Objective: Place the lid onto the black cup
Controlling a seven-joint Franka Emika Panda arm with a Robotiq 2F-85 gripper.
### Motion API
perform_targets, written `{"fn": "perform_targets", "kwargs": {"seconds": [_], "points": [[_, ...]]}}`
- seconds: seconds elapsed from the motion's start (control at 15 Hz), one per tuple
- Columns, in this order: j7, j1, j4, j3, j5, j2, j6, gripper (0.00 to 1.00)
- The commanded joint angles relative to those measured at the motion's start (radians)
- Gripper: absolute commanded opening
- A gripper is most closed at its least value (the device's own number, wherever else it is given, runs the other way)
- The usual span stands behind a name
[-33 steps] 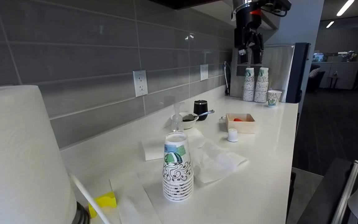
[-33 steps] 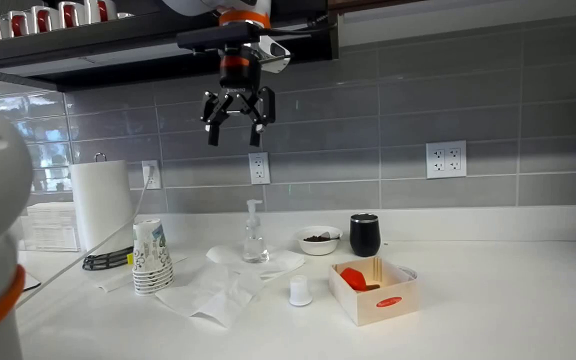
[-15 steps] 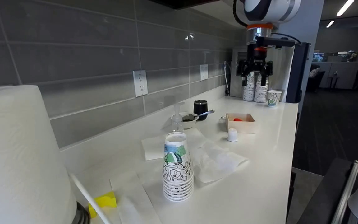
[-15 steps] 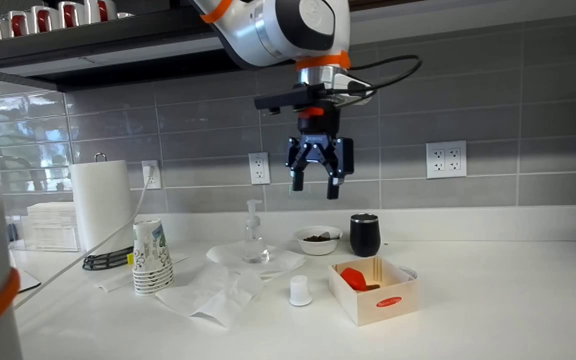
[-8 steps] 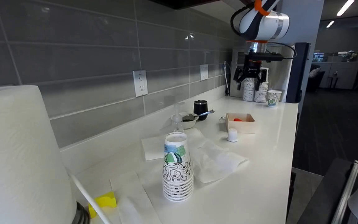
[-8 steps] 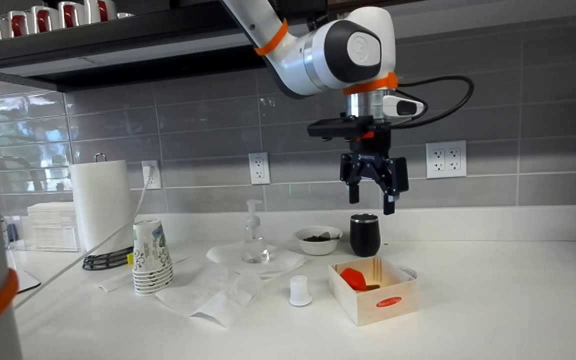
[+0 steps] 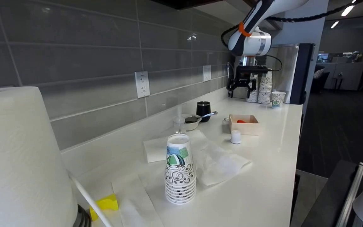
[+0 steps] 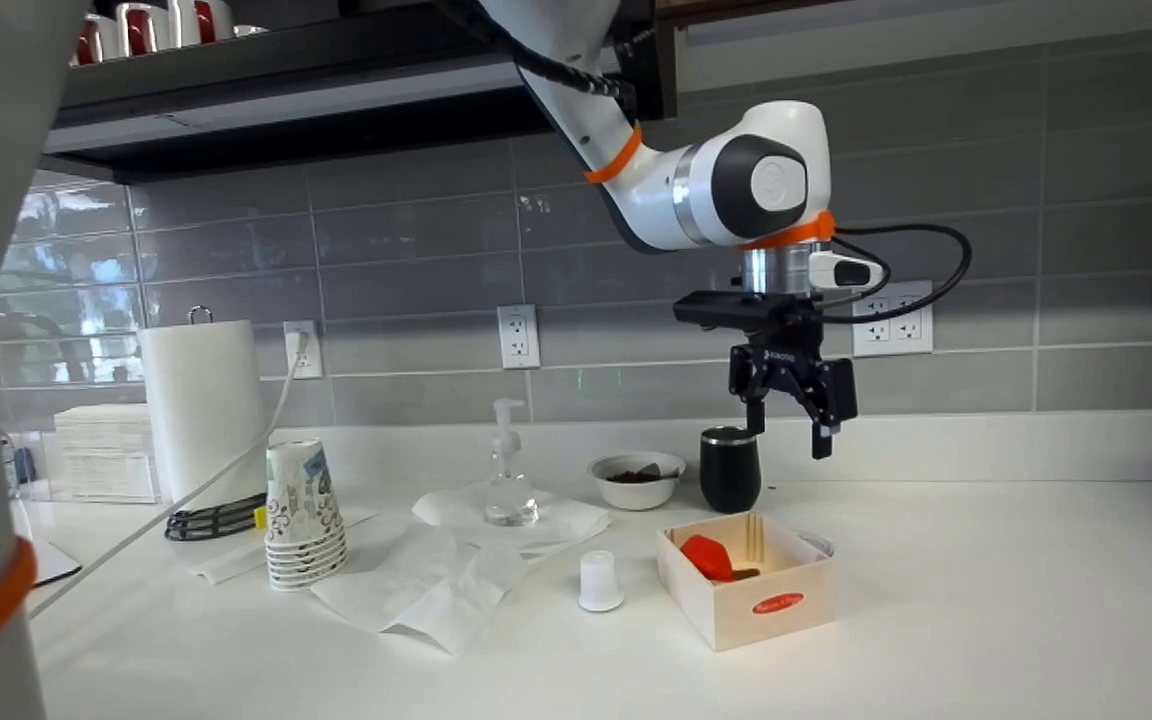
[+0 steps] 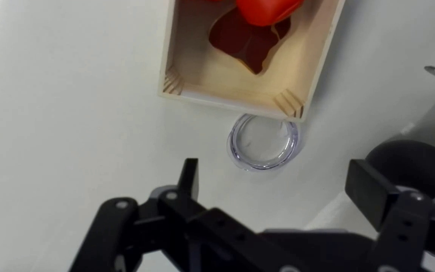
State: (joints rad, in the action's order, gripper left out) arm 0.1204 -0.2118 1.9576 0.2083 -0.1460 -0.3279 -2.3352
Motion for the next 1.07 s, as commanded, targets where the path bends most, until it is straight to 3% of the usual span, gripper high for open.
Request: {"fn": "perform_targets", "kwargs": {"seconds": [0.0, 0.47, 1.0], "points": [[-0.041, -0.047, -0.165, -0.028, -0.064, -0.160, 0.030, 1.00], [-0.048, -0.111, -0.316, -0.063, -0.091, -0.353, 0.102, 1.00], [-0.060, -0.155, -0.412, -0.106, -0.153, -0.450, 0.064, 1.00]]}}
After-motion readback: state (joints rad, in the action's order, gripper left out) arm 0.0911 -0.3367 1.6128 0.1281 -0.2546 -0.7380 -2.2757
